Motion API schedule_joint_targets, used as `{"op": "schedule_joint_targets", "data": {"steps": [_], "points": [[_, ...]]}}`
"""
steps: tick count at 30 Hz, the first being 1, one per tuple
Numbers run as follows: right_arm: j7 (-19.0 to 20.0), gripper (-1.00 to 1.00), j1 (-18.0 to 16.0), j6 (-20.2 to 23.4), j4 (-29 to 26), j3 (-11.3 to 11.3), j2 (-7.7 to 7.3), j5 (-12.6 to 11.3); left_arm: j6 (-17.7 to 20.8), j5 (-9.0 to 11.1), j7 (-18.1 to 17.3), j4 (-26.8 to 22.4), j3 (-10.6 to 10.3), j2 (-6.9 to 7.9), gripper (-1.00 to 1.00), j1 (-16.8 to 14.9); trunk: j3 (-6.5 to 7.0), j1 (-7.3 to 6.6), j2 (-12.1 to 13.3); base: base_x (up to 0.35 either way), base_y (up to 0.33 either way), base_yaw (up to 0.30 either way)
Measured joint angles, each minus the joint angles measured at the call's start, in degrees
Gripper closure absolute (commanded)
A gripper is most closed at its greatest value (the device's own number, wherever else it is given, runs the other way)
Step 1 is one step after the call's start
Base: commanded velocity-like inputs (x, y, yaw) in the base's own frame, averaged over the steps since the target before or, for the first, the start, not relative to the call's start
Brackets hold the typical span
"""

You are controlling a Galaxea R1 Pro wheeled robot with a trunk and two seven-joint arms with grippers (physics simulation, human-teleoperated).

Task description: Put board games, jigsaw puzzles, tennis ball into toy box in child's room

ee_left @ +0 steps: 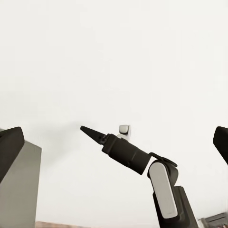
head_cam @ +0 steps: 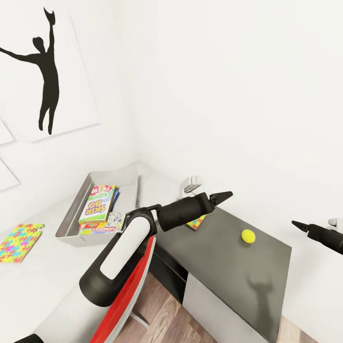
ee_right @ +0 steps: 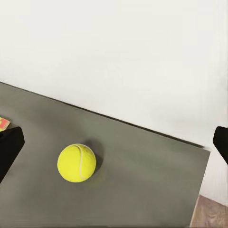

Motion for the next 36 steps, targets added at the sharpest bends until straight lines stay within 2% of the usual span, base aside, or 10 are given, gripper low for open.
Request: {"op": "schedule_joint_targets", "data": {"steps": [18,36], "points": [[0.4,-1.0,0.1,0.2,0.1,0.0,0.01,-0.5,0.0,0.1,0.0,0.0,0.0,0.0,-1.0,0.0,0.37,0.0,0.0,0.001,0.0,-0.243],[0.4,-1.0,0.3,0.0,0.0,0.2,0.1,-0.5,-0.1,-0.2,0.0,0.0,0.0,0.0,-1.0,0.2,0.42,0.0,0.0,0.018,0.097,-0.034]]}}
